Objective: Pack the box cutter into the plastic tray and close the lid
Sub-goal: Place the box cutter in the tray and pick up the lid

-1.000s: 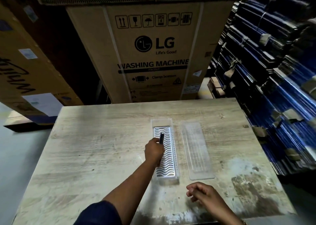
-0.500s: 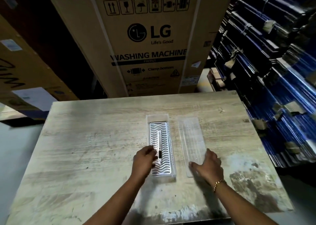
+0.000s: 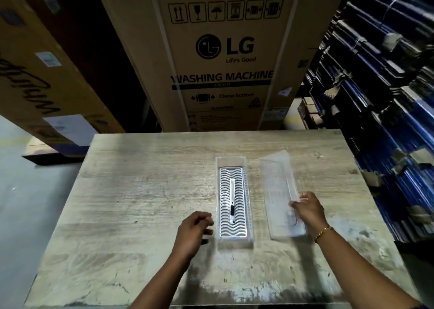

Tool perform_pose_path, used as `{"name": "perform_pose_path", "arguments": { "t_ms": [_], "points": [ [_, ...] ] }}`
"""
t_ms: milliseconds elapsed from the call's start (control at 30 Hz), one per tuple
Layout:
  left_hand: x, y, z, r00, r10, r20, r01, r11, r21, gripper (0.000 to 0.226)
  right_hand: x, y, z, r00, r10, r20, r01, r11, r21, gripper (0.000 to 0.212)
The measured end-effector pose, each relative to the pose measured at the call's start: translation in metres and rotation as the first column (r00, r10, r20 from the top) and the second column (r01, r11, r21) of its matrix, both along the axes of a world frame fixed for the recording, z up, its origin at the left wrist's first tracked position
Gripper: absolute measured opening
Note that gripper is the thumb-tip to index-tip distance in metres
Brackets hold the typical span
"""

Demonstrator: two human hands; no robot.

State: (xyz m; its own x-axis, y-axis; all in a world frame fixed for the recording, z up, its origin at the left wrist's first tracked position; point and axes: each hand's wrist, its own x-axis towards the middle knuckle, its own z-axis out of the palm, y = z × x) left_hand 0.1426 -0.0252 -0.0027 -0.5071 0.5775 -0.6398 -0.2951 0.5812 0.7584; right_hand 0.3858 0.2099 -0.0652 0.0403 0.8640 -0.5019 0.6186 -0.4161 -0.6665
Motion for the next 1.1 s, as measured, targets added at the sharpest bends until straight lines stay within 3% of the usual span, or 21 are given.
{"name": "perform_pose_path", "arguments": {
  "t_ms": [100,167,267,333,433,533,633,767,867,967,1033,1067,1100],
  "points": [
    [0.005,0.033,0.004,0.989,-0.129,-0.065,0.133,0.990,0.057,0.013,-0.004,-0.011,0.045,0.959,-0.055,-0.277,0.076,0.995,0.065,0.027],
    [0.008,0.057,0.006,0.970,-0.205,-0.128,0.218,0.971,0.095,0.021,-0.010,-0.022,0.070,0.898,-0.069,-0.434,0.086,0.996,0.020,0.031],
    [0.010,0.083,0.011,0.980,-0.191,-0.063,0.199,0.967,0.160,0.032,-0.032,-0.042,0.077,0.854,-0.025,-0.520,-0.029,0.995,-0.096,0.027],
    [0.008,0.087,0.008,0.991,-0.131,-0.039,0.136,0.976,0.169,0.028,-0.051,-0.055,0.066,0.879,0.023,-0.477,-0.078,0.992,-0.095,0.022],
    [-0.001,0.079,-0.008,0.986,-0.081,-0.145,0.093,0.992,0.081,0.040,-0.076,-0.068,0.044,0.926,0.127,-0.357,-0.134,0.991,0.005,0.015],
    [-0.005,0.070,-0.021,0.908,-0.178,-0.378,0.167,0.984,-0.062,0.040,-0.090,-0.074,0.026,0.963,0.225,-0.149,-0.219,0.974,0.054,0.008],
    [-0.001,0.068,-0.028,0.829,-0.276,-0.486,0.229,0.961,-0.156,0.033,-0.096,-0.079,0.016,0.966,0.259,-0.015,-0.257,0.963,0.081,0.010],
    [0.001,0.072,-0.041,0.799,-0.314,-0.514,0.234,0.948,-0.215,0.041,-0.095,-0.082,0.009,0.971,0.239,0.024,-0.240,0.969,0.062,0.005],
    [-0.001,0.073,-0.040,0.795,-0.323,-0.513,0.235,0.944,-0.231,0.013,-0.094,-0.082,0.005,0.964,0.263,0.033,-0.264,0.963,0.054,0.008],
    [-0.003,0.071,-0.045,0.811,-0.325,-0.487,0.247,0.944,-0.219,0.029,-0.093,-0.080,0.002,0.948,0.310,0.069,-0.314,0.947,0.063,0.011],
    [-0.009,0.069,-0.045,0.766,-0.394,-0.508,0.309,0.919,-0.246,0.008,-0.090,-0.075,0.004,0.907,0.400,0.128,-0.411,0.909,0.074,0.024],
    [-0.015,0.069,-0.047,0.717,-0.463,-0.521,0.365,0.886,-0.284,0.031,-0.087,-0.070,0.006,0.863,0.482,0.152,-0.496,0.866,0.070,0.044],
    [-0.024,0.068,-0.047,0.635,-0.573,-0.518,0.464,0.819,-0.337,0.070,-0.083,-0.062,0.009,0.795,0.584,0.165,-0.598,0.799,0.056,0.072]
  ]
}}
